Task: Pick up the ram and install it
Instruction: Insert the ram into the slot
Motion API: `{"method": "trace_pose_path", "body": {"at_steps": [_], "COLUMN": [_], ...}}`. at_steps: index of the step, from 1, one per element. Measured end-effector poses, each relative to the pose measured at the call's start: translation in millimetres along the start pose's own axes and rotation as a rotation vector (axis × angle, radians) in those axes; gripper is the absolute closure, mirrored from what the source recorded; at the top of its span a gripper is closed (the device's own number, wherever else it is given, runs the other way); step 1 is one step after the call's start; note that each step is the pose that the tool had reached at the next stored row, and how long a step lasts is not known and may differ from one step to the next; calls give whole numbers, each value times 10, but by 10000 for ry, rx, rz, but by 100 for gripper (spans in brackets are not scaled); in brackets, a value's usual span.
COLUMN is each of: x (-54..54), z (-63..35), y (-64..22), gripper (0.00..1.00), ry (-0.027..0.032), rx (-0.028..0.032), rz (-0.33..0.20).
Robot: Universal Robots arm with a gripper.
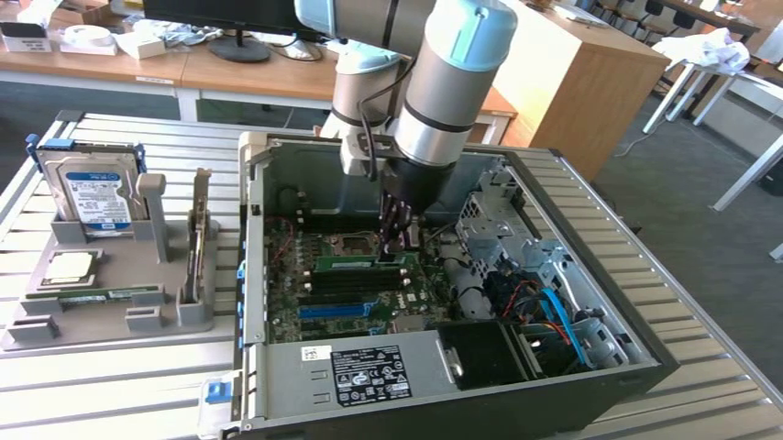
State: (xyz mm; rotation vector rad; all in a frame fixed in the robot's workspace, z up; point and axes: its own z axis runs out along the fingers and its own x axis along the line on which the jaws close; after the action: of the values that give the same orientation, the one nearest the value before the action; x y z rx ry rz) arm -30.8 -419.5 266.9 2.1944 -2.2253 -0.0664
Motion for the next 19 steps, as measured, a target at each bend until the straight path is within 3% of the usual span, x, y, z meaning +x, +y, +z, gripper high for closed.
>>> {"method": "trace_pose_path", "body": {"at_steps": [10, 19], "x": [1, -26], "z": [78, 84], "y": [-3, -3], "gripper": [89, 89], "ry": [0, -1], "rx": [0, 1], "rz": [1, 1]}}
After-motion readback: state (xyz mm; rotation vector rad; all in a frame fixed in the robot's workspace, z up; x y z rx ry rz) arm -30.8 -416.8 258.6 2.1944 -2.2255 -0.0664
